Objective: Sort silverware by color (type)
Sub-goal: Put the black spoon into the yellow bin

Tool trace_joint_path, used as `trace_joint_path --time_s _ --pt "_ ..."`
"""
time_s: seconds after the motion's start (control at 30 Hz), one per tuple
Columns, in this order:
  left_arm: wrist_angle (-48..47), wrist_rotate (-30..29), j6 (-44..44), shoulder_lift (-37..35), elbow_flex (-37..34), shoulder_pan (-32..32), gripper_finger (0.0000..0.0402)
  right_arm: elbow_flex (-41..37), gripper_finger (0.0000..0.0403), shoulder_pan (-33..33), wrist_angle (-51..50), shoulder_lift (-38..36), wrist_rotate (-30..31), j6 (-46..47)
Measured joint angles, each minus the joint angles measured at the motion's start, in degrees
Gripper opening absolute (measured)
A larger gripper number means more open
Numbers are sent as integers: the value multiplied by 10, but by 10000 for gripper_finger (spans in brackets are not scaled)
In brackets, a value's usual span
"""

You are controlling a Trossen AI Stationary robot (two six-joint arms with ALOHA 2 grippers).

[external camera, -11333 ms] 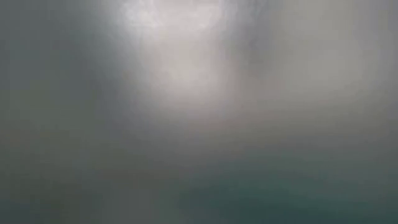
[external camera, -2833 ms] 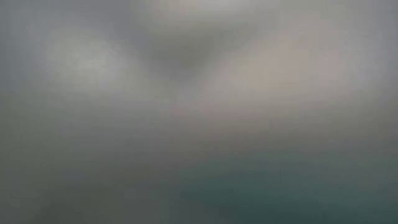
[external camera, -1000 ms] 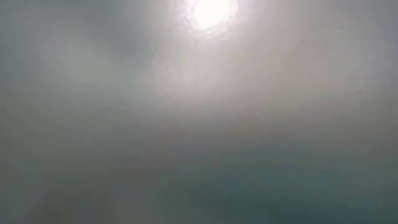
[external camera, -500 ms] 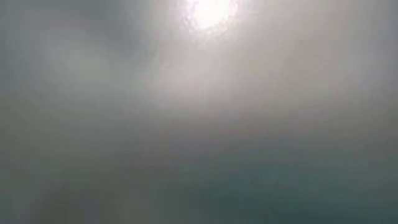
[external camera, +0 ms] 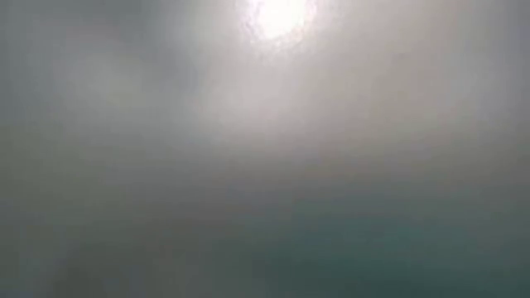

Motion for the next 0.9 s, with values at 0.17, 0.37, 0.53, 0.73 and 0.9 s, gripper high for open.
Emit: trace_joint_path --time_s 0.17,0.37,0.53,0.73,0.9 --pt "35 -5 -4 66 0 -15 110 10 153 -24 -42 0 35 -39" --pt "60 -7 43 177 12 -55 105 9 142 -31 -77 0 35 -51" --pt "62 -30 159 250 62 -95 89 9 139 -31 -108 0 34 -58" --pt "57 -140 259 327 122 -111 83 8 140 -31 -139 0 34 -65" --pt "49 -140 262 387 150 -109 82 8 137 -31 -155 0 35 -66"
